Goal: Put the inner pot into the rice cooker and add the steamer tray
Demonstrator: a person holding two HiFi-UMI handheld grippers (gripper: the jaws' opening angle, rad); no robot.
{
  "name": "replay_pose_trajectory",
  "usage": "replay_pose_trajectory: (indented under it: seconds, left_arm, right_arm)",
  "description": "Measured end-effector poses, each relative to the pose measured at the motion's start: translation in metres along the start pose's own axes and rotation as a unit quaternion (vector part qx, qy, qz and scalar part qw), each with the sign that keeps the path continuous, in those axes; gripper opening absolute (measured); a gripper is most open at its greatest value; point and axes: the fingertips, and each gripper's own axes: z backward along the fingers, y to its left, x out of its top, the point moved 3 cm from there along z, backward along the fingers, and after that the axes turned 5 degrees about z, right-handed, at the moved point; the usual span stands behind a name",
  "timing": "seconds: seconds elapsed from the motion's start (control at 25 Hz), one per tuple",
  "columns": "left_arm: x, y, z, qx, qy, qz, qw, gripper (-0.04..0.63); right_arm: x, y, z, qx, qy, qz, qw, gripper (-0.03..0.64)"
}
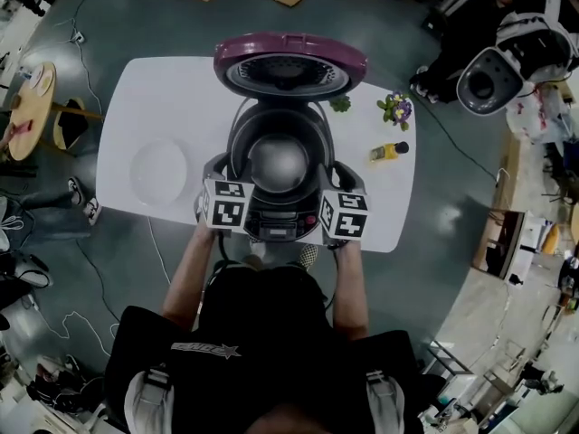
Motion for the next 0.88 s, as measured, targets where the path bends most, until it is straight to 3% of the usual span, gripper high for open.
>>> replay_pose_trajectory:
  seconds: [0.36,0.68,0.88]
  left_arm:
    - [0.043,-0.013,0.049,0.011,-0.109,-0.001,0.994,0.179]
    - [0.069,-0.033,0.114,0.014,-0.222,-0.005,0.975,0.132]
    - [0.07,-0.058,0.144,0.004,-0.27,-0.018,0.9626,0.076]
  right_arm:
    - [0.044,0.0,0.051,0.005,-0.116,0.033,0.993,0.141]
    - [0.079,0.006,0.126,0.009,-0.26,0.086,0.962,0.141]
    - [0.07,0.003,0.162,0.001,-0.304,0.089,0.949,0.108]
